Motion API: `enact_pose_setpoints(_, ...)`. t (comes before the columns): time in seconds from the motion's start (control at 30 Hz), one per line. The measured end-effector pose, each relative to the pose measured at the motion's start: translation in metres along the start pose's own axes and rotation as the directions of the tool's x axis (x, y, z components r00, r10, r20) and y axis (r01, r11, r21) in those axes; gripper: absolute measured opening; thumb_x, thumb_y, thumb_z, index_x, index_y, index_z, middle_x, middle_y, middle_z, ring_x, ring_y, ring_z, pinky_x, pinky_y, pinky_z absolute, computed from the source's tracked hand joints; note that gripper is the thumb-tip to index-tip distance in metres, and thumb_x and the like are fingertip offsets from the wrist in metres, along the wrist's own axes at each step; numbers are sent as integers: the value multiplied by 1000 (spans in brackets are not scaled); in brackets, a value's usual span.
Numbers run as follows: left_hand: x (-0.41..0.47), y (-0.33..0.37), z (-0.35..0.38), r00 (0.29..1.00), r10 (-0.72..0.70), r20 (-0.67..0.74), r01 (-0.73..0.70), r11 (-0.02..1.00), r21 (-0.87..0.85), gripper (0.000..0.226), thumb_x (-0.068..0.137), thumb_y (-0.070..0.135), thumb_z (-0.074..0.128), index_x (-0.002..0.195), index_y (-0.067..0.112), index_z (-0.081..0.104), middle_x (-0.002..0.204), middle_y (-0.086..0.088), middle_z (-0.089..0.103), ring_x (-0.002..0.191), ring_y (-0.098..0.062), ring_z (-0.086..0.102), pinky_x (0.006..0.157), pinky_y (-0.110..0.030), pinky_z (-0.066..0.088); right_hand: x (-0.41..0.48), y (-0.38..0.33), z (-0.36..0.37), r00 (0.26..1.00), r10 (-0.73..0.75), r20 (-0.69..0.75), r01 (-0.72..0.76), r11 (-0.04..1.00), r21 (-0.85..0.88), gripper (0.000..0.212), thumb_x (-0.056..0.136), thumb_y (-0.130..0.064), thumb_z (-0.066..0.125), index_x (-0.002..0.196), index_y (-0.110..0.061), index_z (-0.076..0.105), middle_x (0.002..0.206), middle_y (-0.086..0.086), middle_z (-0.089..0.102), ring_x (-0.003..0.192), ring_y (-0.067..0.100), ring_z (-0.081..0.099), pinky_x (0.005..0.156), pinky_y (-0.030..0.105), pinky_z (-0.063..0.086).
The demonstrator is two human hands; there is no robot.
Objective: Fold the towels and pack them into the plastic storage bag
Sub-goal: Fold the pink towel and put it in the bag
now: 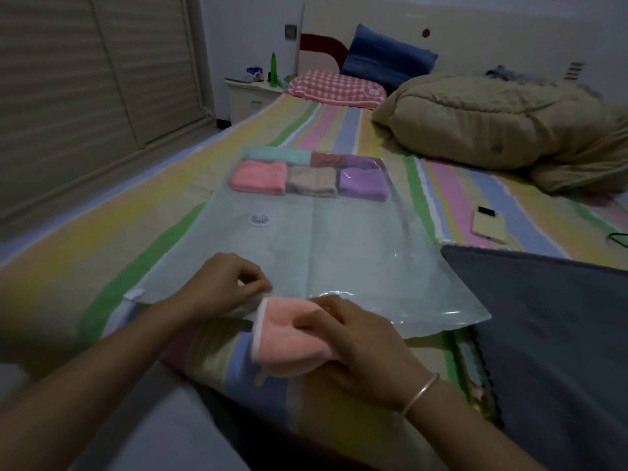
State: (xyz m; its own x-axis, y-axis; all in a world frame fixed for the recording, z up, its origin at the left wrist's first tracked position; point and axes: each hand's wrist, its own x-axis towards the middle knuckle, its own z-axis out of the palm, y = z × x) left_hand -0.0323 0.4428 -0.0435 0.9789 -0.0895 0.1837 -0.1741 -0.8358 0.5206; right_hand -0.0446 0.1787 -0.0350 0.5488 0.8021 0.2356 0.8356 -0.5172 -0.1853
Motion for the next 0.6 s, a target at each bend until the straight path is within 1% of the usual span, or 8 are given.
enact_pose_setpoints(0.1,-3,7,-14,985,13,-172,-31,994,-103,26,65,47,52,71,30,72,69,20,70,71,7,64,68,-18,49,12,-7,-16,983,8,-184,-4,1000,19,59,69,-27,59,128,-31,50,132,-4,47,104,19,56,67,30,49)
enact_pose_setpoints(0.13,-4,12,-19,975,23,-219,-51,991,-122,24,63,46,51,71,32,70,67,23,68,71,11,62,65,-12,45,19,-9,-20,981,20,-191,-16,1000,25,60,70,-29,58,129,-32,49,131,-5,48,104,18,55,67,30,49)
enact_pose_setpoints(0.2,-2,18,-28,959,38,-281,-80,987,-141,31,64,46,51,75,27,72,68,23,67,72,11,61,62,-7,43,36,-10,-25,993,44,-109,-40,998,40,57,72,-38,50,128,-39,46,126,-9,49,102,17,56,67,31,48)
enact_pose_setpoints(0.27,0,23,-35,940,62,-335,-106,988,-114,33,72,47,55,79,22,75,75,17,70,74,5,64,67,-13,48,50,-9,-27,998,64,-19,-63,997,52,54,72,-43,44,125,-44,46,119,-11,52,100,18,57,70,34,49)
enact_pose_setpoints(0.37,3,26,-43,917,45,-396,-120,979,-168,15,83,31,71,81,17,78,76,10,73,72,-1,68,69,-29,57,61,-6,-25,995,64,77,-62,998,-32,49,73,-40,52,123,-40,52,116,-9,56,101,20,58,73,32,47)
enact_pose_setpoints(0.47,5,35,-52,918,34,-395,-141,959,-246,11,85,21,70,83,13,77,75,5,73,71,-9,70,66,-36,59,78,-6,-18,976,216,34,-214,975,-68,43,80,-38,54,123,-36,53,113,-2,57,98,23,59,71,31,45)
enact_pose_setpoints(0.57,10,46,-62,929,75,-361,-178,949,-259,12,87,20,68,85,14,77,76,5,74,74,-9,70,69,-35,58,113,10,-10,923,377,75,-384,903,191,33,90,-37,54,123,-37,55,113,-1,60,98,24,59,80,33,48)
enact_pose_setpoints(0.6,11,49,-65,933,78,-351,-180,946,-269,11,87,21,68,85,14,77,77,6,74,75,-7,69,70,-35,58,127,20,-3,900,420,115,-436,874,217,30,91,-36,54,120,-35,57,113,1,61,99,25,58,84,35,49)
